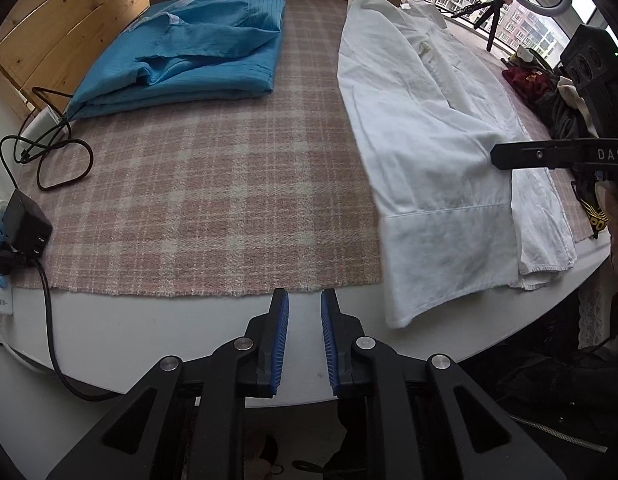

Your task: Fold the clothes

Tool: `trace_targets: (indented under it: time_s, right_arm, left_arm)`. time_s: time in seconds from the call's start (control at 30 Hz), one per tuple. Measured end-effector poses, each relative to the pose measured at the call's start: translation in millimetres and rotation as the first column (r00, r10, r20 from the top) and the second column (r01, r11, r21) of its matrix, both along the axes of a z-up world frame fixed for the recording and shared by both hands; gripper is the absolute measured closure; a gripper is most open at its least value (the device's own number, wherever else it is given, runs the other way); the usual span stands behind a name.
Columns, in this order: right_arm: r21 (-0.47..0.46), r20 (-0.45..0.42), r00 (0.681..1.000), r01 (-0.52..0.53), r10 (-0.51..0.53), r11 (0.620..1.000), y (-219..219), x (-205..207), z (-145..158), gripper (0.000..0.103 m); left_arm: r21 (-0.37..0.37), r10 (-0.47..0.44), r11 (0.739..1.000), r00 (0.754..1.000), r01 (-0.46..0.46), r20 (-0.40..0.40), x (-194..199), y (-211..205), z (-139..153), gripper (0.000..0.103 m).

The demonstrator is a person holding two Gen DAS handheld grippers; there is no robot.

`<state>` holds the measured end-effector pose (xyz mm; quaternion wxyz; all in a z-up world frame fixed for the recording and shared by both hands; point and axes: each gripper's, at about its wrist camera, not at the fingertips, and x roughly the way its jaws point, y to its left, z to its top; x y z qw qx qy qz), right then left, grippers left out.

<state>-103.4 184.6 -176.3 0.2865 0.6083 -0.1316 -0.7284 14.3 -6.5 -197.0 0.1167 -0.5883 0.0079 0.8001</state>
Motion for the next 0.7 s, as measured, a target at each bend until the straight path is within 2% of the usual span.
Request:
trace_targets:
  time_s: [0.1, 0.2, 0.4, 0.57, 0.6, 0.63, 0.67, 0.7]
  right_arm:
    - [0.016, 0.014, 1.000, 0.006, -0.007, 1.000, 7, -3, -8, 0.101]
    - [0.031, 0.027, 1.000, 0.013, -0.014, 0.999, 14, -5, -16, 0.101]
    - [0.058, 0.049, 0.998, 0.022, -0.025, 0.998, 27, -10, -30, 0.101]
    - [0.039, 0.019, 1.000, 0.010, -0.010, 0.999, 26, -12, -15, 0.101]
    - [0.035, 0.013, 1.000, 0.007, -0.008, 0.999, 26, -13, -12, 0.101]
    - [0.031, 0.007, 1.000, 0.004, -0.005, 1.000, 26, -13, -9, 0.101]
    - [0.027, 0.001, 1.000, 0.002, -0.002, 1.000, 26, -14, -6, 0.101]
    - [0.023, -0.005, 1.000, -0.001, 0.001, 1.000, 26, -14, -3, 0.101]
  left_arm:
    - [0.014, -0.008, 1.000, 1.000, 0.008, 0.006, 3, 8, 1, 0.087]
    - [0.045, -0.014, 0.999, 1.000, 0.014, 0.008, 10, 18, 18, 0.087]
    - [0.151, 0.002, 0.989, 1.000, -0.001, -0.001, 15, 29, 44, 0.069]
    - [0.067, -0.053, 0.996, 0.998, 0.051, 0.026, 4, 52, 31, 0.069]
    - [0.051, -0.063, 0.997, 0.997, 0.062, 0.032, 2, 57, 28, 0.075]
    - [0.034, -0.074, 0.997, 0.997, 0.073, 0.038, 0, 61, 25, 0.096]
    - [0.018, -0.084, 0.996, 0.995, 0.083, 0.044, -3, 66, 22, 0.103]
    - [0.005, -0.094, 0.996, 0.994, 0.093, 0.052, -6, 69, 22, 0.101]
